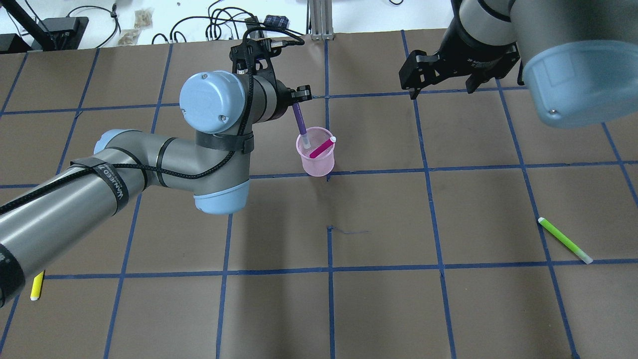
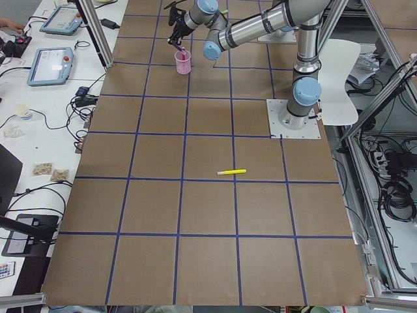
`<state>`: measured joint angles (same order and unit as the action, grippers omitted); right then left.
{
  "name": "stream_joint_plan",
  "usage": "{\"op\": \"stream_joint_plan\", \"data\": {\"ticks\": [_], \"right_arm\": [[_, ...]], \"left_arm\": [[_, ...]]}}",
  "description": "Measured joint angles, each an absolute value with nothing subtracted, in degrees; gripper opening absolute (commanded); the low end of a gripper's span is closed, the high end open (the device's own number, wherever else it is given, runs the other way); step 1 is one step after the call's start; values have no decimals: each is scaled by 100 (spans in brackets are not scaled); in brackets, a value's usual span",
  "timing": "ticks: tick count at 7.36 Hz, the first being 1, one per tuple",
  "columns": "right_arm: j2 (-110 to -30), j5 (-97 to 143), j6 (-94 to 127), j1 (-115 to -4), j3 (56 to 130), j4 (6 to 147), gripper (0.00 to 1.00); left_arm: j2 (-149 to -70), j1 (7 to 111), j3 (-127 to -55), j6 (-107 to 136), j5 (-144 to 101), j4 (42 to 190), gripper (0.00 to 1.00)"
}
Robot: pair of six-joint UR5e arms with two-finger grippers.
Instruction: Insert purple and pink pens into pink cup
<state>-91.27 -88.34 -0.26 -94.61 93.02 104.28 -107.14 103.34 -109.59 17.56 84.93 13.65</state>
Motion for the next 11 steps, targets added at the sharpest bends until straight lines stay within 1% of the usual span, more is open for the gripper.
{"op": "stream_joint_plan", "data": {"ticks": [3, 4, 5, 6, 7, 9, 10, 11], "right_arm": [[-9127, -8870, -43, -9448, 9314, 10397, 100], [-9126, -8903, -42, -9447, 9305, 10287, 100], [-9131, -9001, -40, -9451, 9283, 10089, 100], [-9136, -9156, -42, -9454, 9263, 9925, 100], [-9141, -9257, -43, -9456, 9265, 9846, 100], [-9147, -9295, -44, -9457, 9281, 9805, 100], [-9149, -9298, -44, -9457, 9281, 9802, 100], [-9149, -9298, -46, -9457, 9287, 9800, 100]], "left_arm": [[-10840, 10371, -10974, 1860, 8492, 1357, 1], [-10893, 10379, -10976, 1932, 8481, 1358, 37], [-10941, 10387, -10977, 1983, 8480, 1356, 56], [-10976, 10392, -10977, 2019, 8485, 1354, 64], [-10994, 10395, -10977, 2097, 8488, 1354, 66], [-10981, 10381, -10943, 2217, 8486, 1368, 88], [-10915, 10331, -10897, 2203, 8479, 1452, 92], [-10815, 10217, -10752, 2174, 8454, 1780, 93]]}}
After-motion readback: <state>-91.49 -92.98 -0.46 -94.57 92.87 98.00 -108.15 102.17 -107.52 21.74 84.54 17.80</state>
